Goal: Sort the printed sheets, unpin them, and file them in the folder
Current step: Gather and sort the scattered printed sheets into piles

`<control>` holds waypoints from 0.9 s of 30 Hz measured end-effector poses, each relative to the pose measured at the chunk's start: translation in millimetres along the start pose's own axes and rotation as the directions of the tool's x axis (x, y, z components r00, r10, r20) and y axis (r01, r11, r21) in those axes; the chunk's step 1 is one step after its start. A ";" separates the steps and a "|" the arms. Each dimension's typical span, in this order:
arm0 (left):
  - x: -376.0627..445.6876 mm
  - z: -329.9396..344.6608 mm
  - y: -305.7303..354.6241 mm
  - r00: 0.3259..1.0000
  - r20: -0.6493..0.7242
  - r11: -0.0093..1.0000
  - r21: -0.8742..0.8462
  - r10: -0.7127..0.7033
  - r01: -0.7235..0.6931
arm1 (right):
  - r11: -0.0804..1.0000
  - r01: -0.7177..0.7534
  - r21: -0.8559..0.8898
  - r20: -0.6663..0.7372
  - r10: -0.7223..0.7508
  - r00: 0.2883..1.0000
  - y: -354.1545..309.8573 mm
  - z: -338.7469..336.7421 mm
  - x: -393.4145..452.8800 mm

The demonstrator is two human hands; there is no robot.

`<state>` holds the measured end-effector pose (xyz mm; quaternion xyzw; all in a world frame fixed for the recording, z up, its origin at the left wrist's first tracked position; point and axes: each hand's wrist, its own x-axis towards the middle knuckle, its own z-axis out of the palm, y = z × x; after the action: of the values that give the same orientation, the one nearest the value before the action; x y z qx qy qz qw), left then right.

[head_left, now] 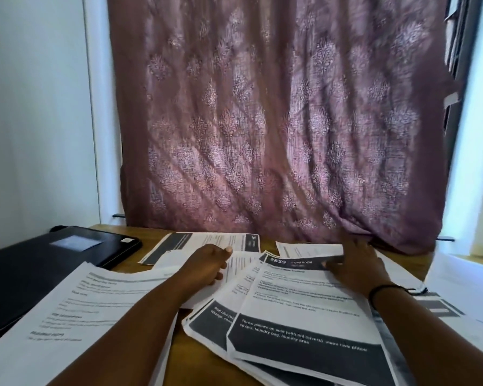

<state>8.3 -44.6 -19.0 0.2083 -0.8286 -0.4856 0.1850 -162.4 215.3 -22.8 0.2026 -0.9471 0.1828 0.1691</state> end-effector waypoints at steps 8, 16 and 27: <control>-4.8 11.4 -14.1 0.988 0.076 0.822 0.548 0.137 -0.156 | 0.982 0.189 0.030 0.530 -0.176 0.830 -22.7 -2.9 -14.3; -10.9 16.5 -13.9 0.988 0.066 0.814 0.560 0.139 -0.152 | 0.979 0.165 -0.122 0.446 -0.094 0.890 -34.2 3.7 -15.4; -7.3 17.5 -0.1 0.993 0.088 0.861 0.497 0.077 -0.111 | 0.946 0.065 0.319 0.274 -0.158 0.949 -30.5 -14.8 -3.4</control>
<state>5.6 -28.1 -27.9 0.1925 -0.9409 -0.2510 0.1210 -142.3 196.6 -2.7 0.3051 -0.9087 0.2848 0.0024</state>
